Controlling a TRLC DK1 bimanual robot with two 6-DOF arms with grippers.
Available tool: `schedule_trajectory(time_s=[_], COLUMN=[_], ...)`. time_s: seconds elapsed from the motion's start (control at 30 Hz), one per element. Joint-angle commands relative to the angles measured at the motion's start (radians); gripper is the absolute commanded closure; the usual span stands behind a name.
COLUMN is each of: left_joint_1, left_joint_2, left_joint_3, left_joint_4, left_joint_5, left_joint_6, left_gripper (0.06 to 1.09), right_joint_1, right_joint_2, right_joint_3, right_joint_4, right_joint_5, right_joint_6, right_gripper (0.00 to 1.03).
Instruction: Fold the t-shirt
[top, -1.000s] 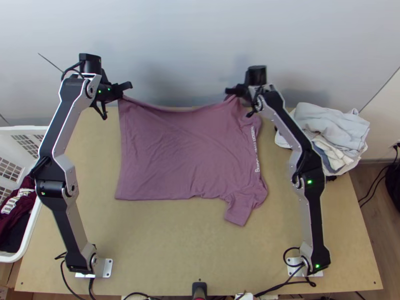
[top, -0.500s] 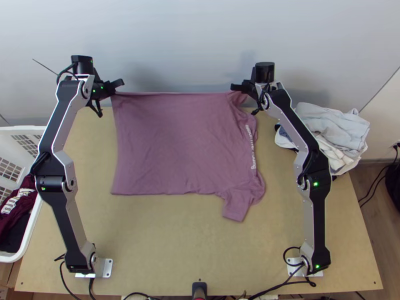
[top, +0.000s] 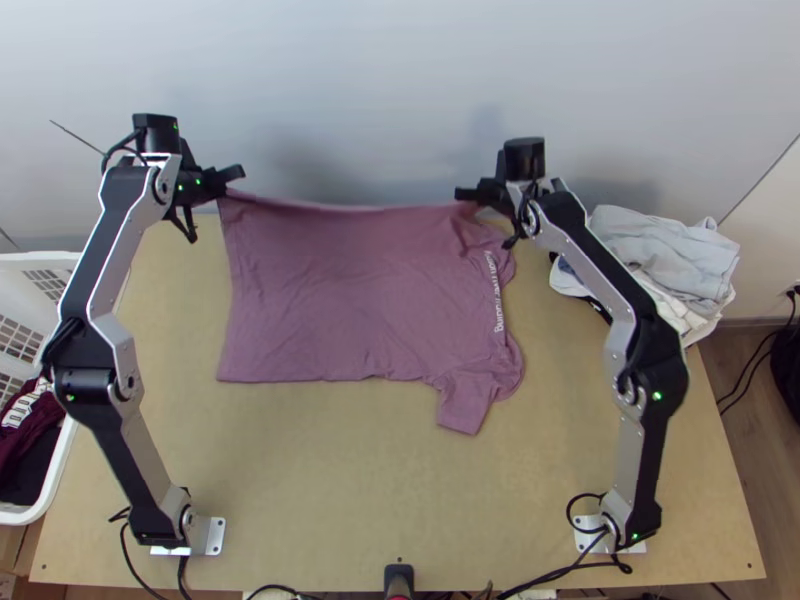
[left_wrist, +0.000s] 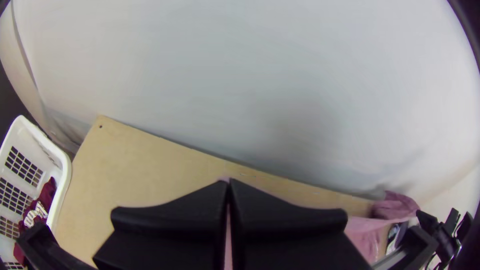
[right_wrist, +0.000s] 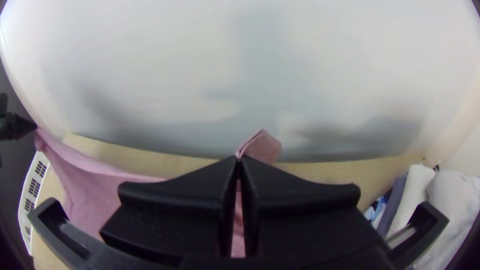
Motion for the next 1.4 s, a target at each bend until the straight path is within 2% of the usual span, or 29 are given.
schedule_trajectory(time_s=[0.0, 0.57, 1.17, 1.23, 1.27, 1.3, 1.33, 1.37], left_joint_1=[-0.015, -0.030, 0.010, 0.010, 0.011, 0.013, 0.011, 0.011], left_joint_2=[-0.128, -0.435, -0.481, -0.484, -0.490, -0.496, -0.501, -0.504], left_joint_3=[-0.195, -0.723, -0.904, -0.918, -0.930, -0.941, -0.950, -0.959], left_joint_4=[0.009, 0.126, 0.238, 0.242, 0.249, 0.253, 0.258, 0.262], left_joint_5=[0.030, 0.032, 0.030, 0.030, 0.030, 0.030, 0.032, 0.030], left_joint_6=[0.018, 0.034, 0.066, 0.067, 0.071, 0.072, 0.072, 0.069], left_gripper=[1.04, 1.04, 1.04, 1.04, 1.04, 1.04, 1.04, 0.96], right_joint_1=[0.040, 0.135, 0.187, 0.185, 0.184, 0.184, 0.184, 0.184], right_joint_2=[-0.184, -0.520, -0.598, -0.598, -0.598, -0.598, -0.601, -0.603], right_joint_3=[-0.276, -0.804, -0.948, -0.962, -0.968, -0.972, -0.977, -0.980], right_joint_4=[0.000, 0.031, 0.042, 0.060, 0.065, 0.065, 0.068, 0.071], right_joint_5=[-0.003, -0.012, -0.024, -0.062, -0.076, -0.079, -0.079, -0.079], right_joint_6=[0.003, 0.034, 0.061, 0.060, 0.061, 0.063, 0.063, 0.064], right_gripper=[1.00, 1.00, 1.00, 1.00, 0.94, 0.82, 0.75, 0.64])
